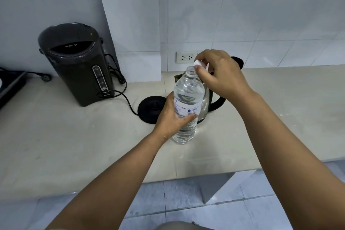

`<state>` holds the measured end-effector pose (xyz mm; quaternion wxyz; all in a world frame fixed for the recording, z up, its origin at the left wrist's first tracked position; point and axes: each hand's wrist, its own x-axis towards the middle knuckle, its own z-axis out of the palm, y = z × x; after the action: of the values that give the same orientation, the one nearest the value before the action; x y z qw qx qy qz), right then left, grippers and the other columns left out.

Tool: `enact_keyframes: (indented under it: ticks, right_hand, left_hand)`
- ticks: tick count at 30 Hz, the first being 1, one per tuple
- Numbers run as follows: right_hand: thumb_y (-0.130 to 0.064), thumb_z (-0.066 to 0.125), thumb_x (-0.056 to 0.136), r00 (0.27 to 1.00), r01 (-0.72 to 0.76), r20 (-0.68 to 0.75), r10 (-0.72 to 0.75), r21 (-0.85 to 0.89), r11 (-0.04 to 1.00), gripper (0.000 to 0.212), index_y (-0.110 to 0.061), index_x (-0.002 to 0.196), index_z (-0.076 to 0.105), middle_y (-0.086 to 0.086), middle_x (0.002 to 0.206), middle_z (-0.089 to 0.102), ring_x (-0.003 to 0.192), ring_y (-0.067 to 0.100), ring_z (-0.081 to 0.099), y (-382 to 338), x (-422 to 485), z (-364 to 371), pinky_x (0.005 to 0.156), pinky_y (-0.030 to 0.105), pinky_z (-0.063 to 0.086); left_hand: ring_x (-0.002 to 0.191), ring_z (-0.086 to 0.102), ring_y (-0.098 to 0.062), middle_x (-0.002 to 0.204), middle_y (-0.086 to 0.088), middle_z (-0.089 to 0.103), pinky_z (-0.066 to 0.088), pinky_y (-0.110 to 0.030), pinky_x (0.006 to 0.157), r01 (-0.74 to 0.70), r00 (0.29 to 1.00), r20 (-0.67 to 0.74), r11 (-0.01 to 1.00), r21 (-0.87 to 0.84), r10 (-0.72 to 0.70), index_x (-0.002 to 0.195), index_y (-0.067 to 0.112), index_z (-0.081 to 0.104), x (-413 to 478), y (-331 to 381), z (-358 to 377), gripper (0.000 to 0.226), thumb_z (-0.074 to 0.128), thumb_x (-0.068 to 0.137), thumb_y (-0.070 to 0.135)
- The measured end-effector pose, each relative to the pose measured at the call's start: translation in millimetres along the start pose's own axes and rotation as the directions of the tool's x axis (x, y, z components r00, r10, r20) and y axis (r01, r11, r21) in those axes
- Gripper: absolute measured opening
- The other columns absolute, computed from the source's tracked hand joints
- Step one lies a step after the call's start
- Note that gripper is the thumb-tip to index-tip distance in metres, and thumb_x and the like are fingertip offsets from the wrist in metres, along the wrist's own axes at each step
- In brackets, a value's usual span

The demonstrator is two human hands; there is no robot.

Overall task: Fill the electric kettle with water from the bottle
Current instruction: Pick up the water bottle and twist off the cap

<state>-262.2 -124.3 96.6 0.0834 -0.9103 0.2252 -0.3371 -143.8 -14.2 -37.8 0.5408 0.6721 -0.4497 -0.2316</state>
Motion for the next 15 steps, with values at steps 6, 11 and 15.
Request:
enact_keyframes:
  ticks: [6,11,15]
  right_hand:
    - [-0.032,0.052,0.088,0.973,-0.146,-0.188,0.135,-0.046,0.988,0.028,-0.015,0.11,0.059,0.001,0.1,0.061,0.094,0.021,0.052,26,-33,12,0.075,0.025,0.035]
    - [-0.034,0.052,0.089,0.972,-0.221,-0.104,0.21,-0.114,0.969,0.03,-0.017,0.113,0.059,0.001,0.101,0.061,0.094,0.021,0.056,50,-70,36,0.071,0.027,0.038]
    - [-0.034,0.052,0.089,0.963,-0.265,0.01,0.268,-0.134,0.955,0.029,-0.019,0.112,0.06,0.0,0.098,0.062,0.093,0.021,0.059,68,-97,59,0.072,0.033,0.048]
  left_hand:
    - [0.12,0.05,-0.002,0.132,0.009,0.049,0.04,-0.015,0.094,-0.016,0.999,-0.03,1.0,0.01,0.016,0.137,0.026,0.033,2,-2,4,0.089,0.087,0.067,0.034]
    - [0.121,0.05,-0.005,0.132,0.008,0.049,0.043,-0.024,0.1,-0.018,0.994,-0.11,0.998,0.067,0.025,0.135,0.029,0.033,-2,-3,11,0.09,0.086,0.064,0.042]
    - [0.122,0.048,-0.012,0.132,0.0,0.047,0.042,-0.024,0.099,-0.019,0.971,-0.234,0.989,0.149,0.054,0.137,0.014,0.035,-11,0,21,0.092,0.087,0.065,0.039]
